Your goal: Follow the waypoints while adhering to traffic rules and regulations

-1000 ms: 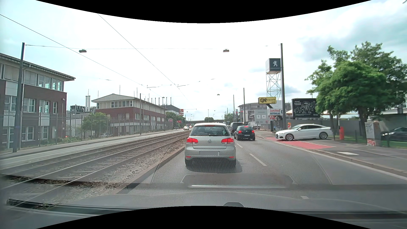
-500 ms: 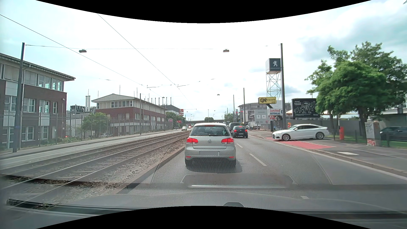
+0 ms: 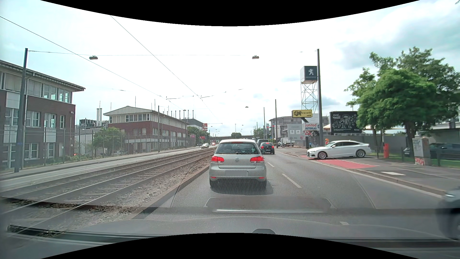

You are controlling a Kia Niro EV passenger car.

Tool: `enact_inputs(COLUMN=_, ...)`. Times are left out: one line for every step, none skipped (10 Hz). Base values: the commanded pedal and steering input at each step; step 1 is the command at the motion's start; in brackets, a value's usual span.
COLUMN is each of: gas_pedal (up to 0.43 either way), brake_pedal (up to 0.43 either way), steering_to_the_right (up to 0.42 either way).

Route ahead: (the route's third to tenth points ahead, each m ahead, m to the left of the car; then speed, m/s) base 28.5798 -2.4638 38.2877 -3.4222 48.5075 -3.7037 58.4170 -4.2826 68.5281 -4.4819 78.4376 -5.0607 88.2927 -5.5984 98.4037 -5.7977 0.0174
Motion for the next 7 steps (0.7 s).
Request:
enact_inputs(gas_pedal=0.000, brake_pedal=0.201, steering_to_the_right=-0.007)
enact_inputs(gas_pedal=0.000, brake_pedal=0.183, steering_to_the_right=-0.007)
enact_inputs(gas_pedal=0.000, brake_pedal=0.146, steering_to_the_right=-0.007)
enact_inputs(gas_pedal=0.000, brake_pedal=0.098, steering_to_the_right=-0.007)
enact_inputs(gas_pedal=0.000, brake_pedal=0.043, steering_to_the_right=-0.007)
enact_inputs(gas_pedal=0.000, brake_pedal=0.006, steering_to_the_right=-0.007)
enact_inputs(gas_pedal=0.000, brake_pedal=0.000, steering_to_the_right=-0.007)
